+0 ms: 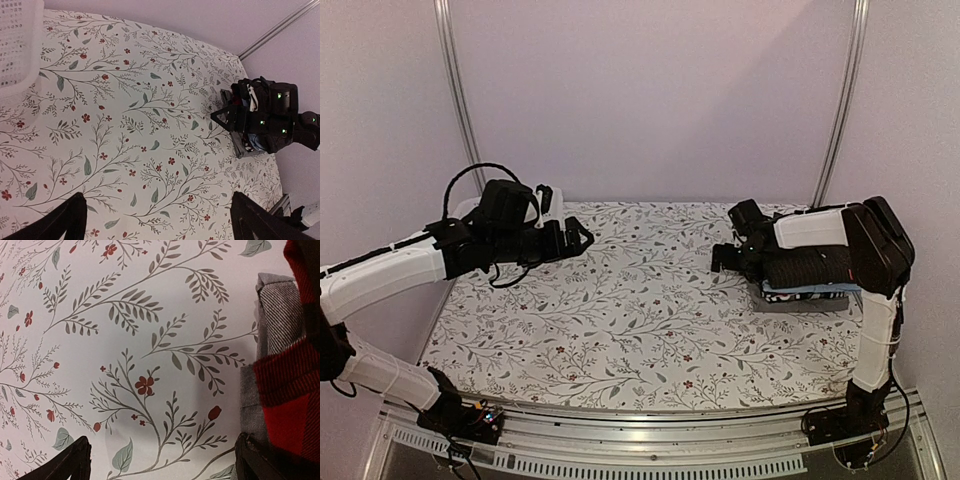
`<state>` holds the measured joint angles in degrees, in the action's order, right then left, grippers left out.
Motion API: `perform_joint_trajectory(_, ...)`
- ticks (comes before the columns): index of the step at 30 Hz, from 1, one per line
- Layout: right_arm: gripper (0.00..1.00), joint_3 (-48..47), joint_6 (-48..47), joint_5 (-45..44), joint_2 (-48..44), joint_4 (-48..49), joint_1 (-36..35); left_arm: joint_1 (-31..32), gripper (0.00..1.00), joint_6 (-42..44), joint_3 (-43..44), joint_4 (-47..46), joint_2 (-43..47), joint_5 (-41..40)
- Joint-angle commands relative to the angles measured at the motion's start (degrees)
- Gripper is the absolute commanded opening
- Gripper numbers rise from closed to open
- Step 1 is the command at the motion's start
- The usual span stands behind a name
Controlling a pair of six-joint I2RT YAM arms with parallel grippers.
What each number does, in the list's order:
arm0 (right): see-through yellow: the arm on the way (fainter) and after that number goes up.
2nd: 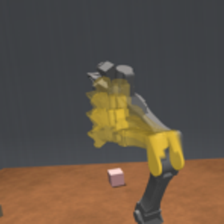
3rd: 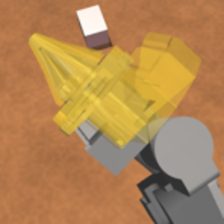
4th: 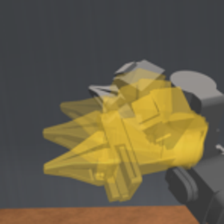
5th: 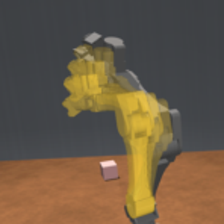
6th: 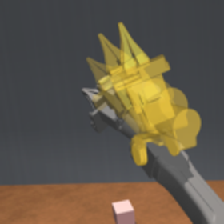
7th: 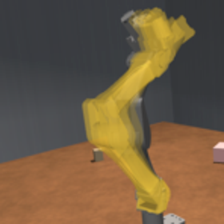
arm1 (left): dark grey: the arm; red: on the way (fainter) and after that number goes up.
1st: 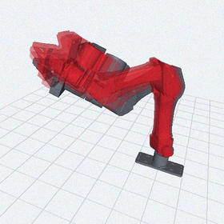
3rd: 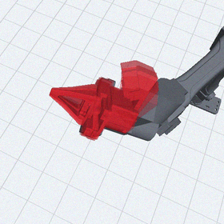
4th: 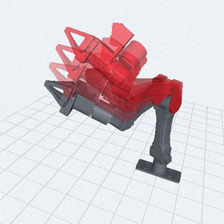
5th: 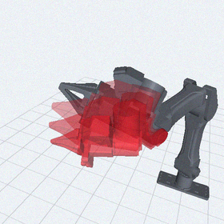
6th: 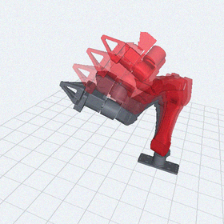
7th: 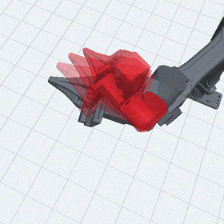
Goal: Fold and stack the long sleeve shirts
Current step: Move the square-folded shirt to the corner of the board, then reset both arms
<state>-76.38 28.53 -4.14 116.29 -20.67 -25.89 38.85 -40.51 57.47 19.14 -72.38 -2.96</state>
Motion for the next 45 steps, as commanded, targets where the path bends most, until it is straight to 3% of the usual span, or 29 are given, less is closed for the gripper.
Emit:
perform_joint_trajectory(1,0.99,0.2,-0.7,-1.0,-3.1,-1.9,0.8,-0.7,1.00,0.2,0.1,-0.3,-0.1,0.1)
perform_joint_trajectory(16,0.99,-5.5,-3.6,-1.9,-10.1,-4.6,-4.0,-0.9,1.00,3.3,1.1,1.0,1.2,-3.0)
perform_joint_trajectory(25,0.99,-3.5,-5.2,-5.2,-22.1,-3.3,-7.4,-1.1,1.00,8.3,0.6,0.7,3.5,-7.2)
perform_joint_trajectory(37,0.99,18.0,-8.5,-15.4,-49.2,6.5,-7.8,-4.0,1.00,13.3,-4.2,0.0,12.6,-14.9)
perform_joint_trajectory(42,0.99,28.9,-11.5,-22.0,-58.5,11.3,-7.7,-6.9,1.00,14.9,-10.5,-3.3,17.7,-17.5)
perform_joint_trajectory(45,0.99,39.4,-17.1,-24.0,-65.1,20.7,-7.6,-9.3,1.00,17.8,-17.4,-7.5,20.5,-20.9)
